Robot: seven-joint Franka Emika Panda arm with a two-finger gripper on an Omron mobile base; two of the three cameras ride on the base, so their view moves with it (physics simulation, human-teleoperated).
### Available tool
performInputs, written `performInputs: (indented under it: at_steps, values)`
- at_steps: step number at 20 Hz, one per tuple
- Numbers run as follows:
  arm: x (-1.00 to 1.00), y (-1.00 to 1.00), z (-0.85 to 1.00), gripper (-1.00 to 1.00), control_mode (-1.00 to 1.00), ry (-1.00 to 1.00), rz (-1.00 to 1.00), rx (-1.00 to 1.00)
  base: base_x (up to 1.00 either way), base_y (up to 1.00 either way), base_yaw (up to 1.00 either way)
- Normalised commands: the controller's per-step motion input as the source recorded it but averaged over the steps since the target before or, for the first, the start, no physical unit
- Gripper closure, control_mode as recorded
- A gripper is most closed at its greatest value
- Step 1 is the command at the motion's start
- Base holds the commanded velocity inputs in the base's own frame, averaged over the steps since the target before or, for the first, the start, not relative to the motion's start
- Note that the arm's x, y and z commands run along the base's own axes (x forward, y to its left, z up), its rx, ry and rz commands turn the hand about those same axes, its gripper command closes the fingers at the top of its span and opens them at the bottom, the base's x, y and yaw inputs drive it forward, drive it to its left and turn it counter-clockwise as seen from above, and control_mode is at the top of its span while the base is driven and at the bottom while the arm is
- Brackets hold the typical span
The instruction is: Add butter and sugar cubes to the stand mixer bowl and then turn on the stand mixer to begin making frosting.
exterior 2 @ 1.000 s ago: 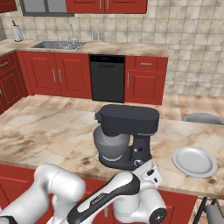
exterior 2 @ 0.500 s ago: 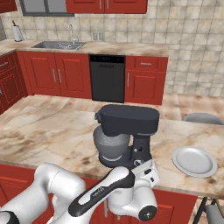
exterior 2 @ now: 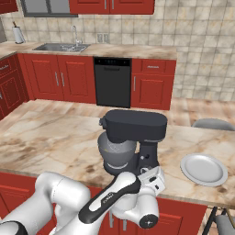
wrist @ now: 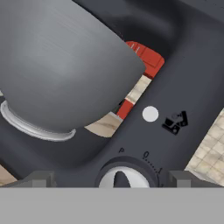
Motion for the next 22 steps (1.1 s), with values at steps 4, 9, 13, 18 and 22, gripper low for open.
performInputs:
  at_steps: [4, 9, 13, 18, 22]
  values:
    - [0.01, -0.11, 0.0, -1.0, -1.0, -0.06, -0.04, -0.06, 0.0, 0.0, 0.0]
    - [0.0, -0.01, -0.01, -1.0, -1.0, -0.04, -0.04, -0.07, 0.0, 0.0, 0.0]
    - [0.01, 0.02, 0.0, -1.0, -1.0, 0.0, -0.04, -0.08, 0.0, 0.0, 0.0]
    - [0.03, 0.04, 0.0, -1.0, -1.0, 0.0, -0.05, -0.09, 0.0, 0.0, 0.0]
    - [0.02, 0.06, 0.0, -1.0, -1.0, -0.02, -0.04, -0.11, 0.0, 0.0, 0.0]
